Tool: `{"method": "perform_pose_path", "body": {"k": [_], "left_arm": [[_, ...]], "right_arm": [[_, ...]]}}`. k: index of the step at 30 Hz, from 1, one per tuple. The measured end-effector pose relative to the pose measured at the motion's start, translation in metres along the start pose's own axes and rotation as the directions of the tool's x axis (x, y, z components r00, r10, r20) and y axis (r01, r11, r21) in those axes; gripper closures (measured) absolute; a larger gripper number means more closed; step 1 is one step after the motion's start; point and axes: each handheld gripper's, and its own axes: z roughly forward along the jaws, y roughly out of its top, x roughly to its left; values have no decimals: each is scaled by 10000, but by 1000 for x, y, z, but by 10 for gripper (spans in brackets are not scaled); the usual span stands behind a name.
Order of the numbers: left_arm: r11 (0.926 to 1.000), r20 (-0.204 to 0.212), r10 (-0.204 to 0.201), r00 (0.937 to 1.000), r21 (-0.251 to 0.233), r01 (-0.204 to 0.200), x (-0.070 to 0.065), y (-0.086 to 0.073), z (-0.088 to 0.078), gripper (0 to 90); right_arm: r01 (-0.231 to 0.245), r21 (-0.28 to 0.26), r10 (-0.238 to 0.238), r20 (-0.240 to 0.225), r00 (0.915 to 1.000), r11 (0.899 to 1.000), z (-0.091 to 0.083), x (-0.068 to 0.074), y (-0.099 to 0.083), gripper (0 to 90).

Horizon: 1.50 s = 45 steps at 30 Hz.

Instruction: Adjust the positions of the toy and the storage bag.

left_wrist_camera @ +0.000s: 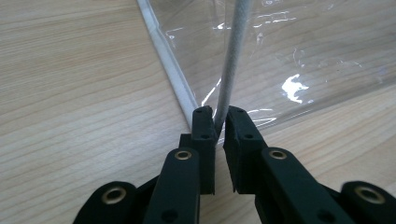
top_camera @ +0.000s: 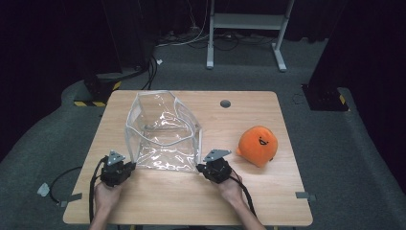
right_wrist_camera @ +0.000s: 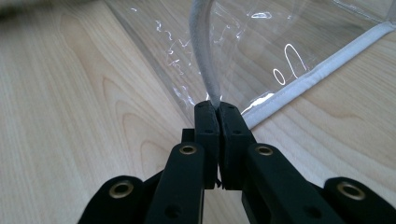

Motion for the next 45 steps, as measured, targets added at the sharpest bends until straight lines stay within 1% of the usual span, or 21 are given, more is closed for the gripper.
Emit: {"method": "perform_pose_path", "body": {"k": [3,4,6,8,9,11,12,18,20,21,22,25,28,29,30,31,35,37,40,42,45], "left_arm": [[9996,163,218,9996,199,-221,-5,-3,-2,816],[9997,233,183,9996,173,-187,-9,-5,-3,817],[9995,267,260,9993,189,-265,-11,-6,-3,816],[9993,404,326,9987,145,-332,-19,-10,-3,813],[9993,404,326,9987,145,-332,-19,-10,-3,812],[9994,478,304,9984,135,-311,-24,-12,-3,812],[9988,502,424,9978,208,-435,-25,-13,-3,812],[9990,674,366,9971,216,-381,-32,-15,-4,812],[9986,755,431,9962,282,-453,-33,-16,-5,811],[9990,770,355,9964,240,-374,-35,-17,-5,809],[9980,798,495,9956,349,-524,-35,-17,-6,809],[9985,859,441,9953,296,-468,-41,-19,-5,807],[9985,880,464,9950,257,-489,-43,-19,-5,805],[9978,933,542,9942,326,-575,-45,-20,-5,805],[9961,960,711,9928,459,-758,-45,-20,-5,805],[9975,945,584,9938,345,-619,-46,-21,-5,805],[9982,990,494,9939,290,-525,-49,-22,-5,804],[9976,1015,545,9933,367,-585,-49,-22,-5,804],[9984,1042,453,9935,278,-485,-51,-23,-5,803],[9973,1065,569,9927,391,-614,-53,-23,-6,803],[9976,1091,551,9925,356,-593,-55,-24,-5,802]], "right_arm": [[-22,-37,22,-1,10000,10000,-9,0,-9,877],[-1,-61,1,7,10000,10000,-11,0,-11,877],[-27,-47,27,40,10000,10000,-13,0,-12,877],[-63,-126,65,175,9998,9999,-19,-1,-18,877],[-63,-126,65,175,9998,9999,-19,-1,-18,877],[-135,-177,139,203,9997,9998,-21,-2,-21,877],[-185,-198,191,271,9995,9996,-24,-3,-24,877],[-121,-178,127,346,9993,9998,-31,-1,-29,877],[-172,-165,178,343,9993,9997,-34,-1,-32,877],[-228,-234,235,315,9992,9995,-36,-2,-35,875],[-228,-234,235,315,9992,9995,-36,-2,-35,875],[-309,-271,318,318,9990,9992,-40,-3,-39,875],[-347,-301,357,327,9988,9989,-43,-3,-42,875],[-359,-327,370,318,9988,9988,-44,-4,-43,875],[-382,-331,393,322,9987,9987,-44,-4,-43,875],[-415,-323,426,323,9986,9986,-46,-4,-44,875],[-391,-308,401,322,9987,9988,-48,-5,-46,874],[-384,-329,394,324,9987,9987,-49,-5,-48,874],[-392,-366,403,295,9988,9986,-50,-5,-49,875],[-417,-372,427,257,9988,9984,-52,-6,-51,874],[-406,-336,416,284,9987,9986,-54,-5,-52,874]]}}
